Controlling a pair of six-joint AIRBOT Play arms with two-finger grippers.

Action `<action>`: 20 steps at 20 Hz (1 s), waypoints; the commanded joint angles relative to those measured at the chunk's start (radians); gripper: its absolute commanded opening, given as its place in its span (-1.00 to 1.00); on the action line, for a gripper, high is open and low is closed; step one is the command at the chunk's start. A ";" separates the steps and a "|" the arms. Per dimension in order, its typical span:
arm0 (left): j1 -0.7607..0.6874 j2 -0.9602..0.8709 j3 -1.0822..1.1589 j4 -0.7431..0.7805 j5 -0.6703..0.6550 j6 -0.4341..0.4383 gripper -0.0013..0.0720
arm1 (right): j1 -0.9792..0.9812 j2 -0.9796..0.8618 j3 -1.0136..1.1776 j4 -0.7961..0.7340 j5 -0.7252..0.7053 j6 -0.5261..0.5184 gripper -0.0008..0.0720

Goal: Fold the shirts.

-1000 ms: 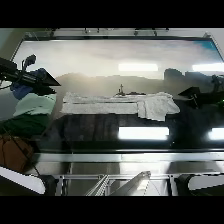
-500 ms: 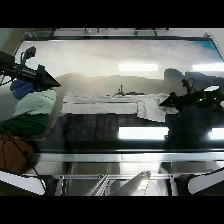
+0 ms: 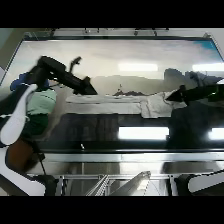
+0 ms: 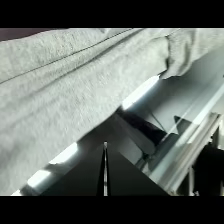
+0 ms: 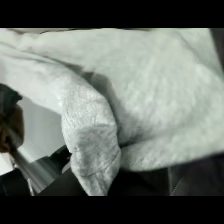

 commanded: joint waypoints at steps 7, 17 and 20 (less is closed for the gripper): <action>-0.411 -0.358 0.338 0.001 -0.178 -0.136 -0.89 | -0.160 0.015 0.100 0.002 0.353 0.002 -0.95; -0.376 -0.327 0.500 -0.130 -0.042 -0.097 -0.90 | -0.195 0.115 0.127 0.208 0.352 0.000 -0.94; -0.223 -0.145 0.446 -0.128 0.159 -0.064 -0.90 | 0.010 0.151 0.126 0.262 0.304 0.000 -0.94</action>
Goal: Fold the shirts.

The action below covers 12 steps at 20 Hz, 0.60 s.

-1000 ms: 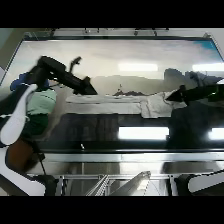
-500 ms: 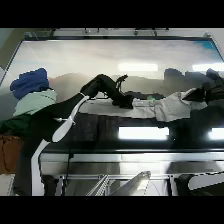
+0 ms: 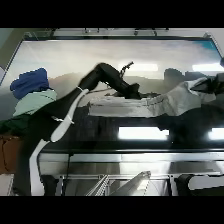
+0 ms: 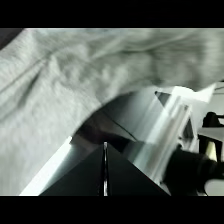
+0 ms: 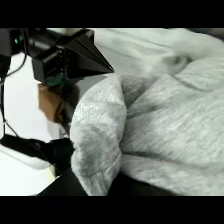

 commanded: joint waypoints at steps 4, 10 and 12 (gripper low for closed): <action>0.302 0.441 -0.286 0.070 0.277 0.049 -0.91 | 0.570 0.030 -0.003 0.066 -0.390 0.001 -0.95; 0.451 0.856 -0.789 0.198 0.210 0.076 -0.90 | 1.033 -0.195 -0.003 0.079 -1.069 0.002 0.73; 0.480 0.944 -0.929 0.199 0.210 0.089 -0.90 | 1.037 -0.241 -0.003 0.114 -1.080 0.038 0.78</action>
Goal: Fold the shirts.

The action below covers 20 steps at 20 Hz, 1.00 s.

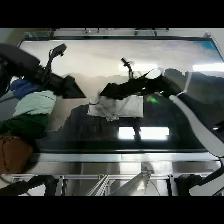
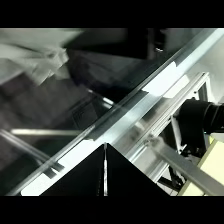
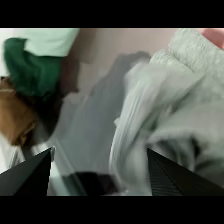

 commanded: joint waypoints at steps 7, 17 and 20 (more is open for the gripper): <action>0.202 0.437 -0.508 0.026 -0.013 0.069 -0.90 | -0.325 0.082 -0.006 -0.088 0.235 0.093 0.07; 0.367 0.753 -0.658 0.010 -0.122 0.069 -0.20 | -0.491 0.116 -0.340 -0.326 0.140 0.207 0.86; 0.397 0.793 -0.631 0.009 -0.122 0.068 -0.16 | -0.433 0.052 -0.339 -0.159 0.138 0.115 0.85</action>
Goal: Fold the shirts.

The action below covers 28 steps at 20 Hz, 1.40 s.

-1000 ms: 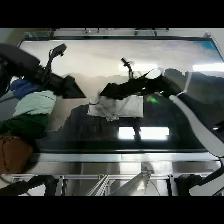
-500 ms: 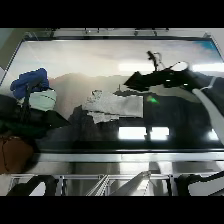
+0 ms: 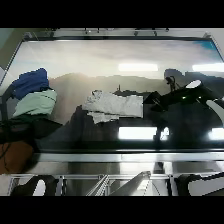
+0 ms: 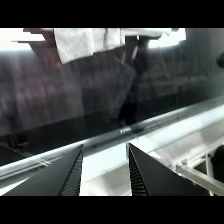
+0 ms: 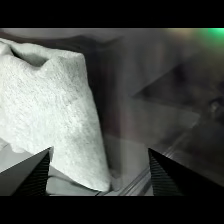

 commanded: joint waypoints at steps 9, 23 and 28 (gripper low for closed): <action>0.031 0.047 0.035 -0.071 -0.016 -0.010 -0.16 | 0.093 -0.072 -0.018 0.418 -0.021 -0.256 -0.95; 0.031 0.026 0.035 -0.080 -0.163 -0.011 -0.17 | -1.168 0.331 -0.135 -0.440 -0.142 0.159 -0.95; -0.009 -0.087 0.035 -0.082 -0.121 -0.011 -0.17 | -1.335 0.332 -0.229 -0.440 -0.166 0.091 -0.95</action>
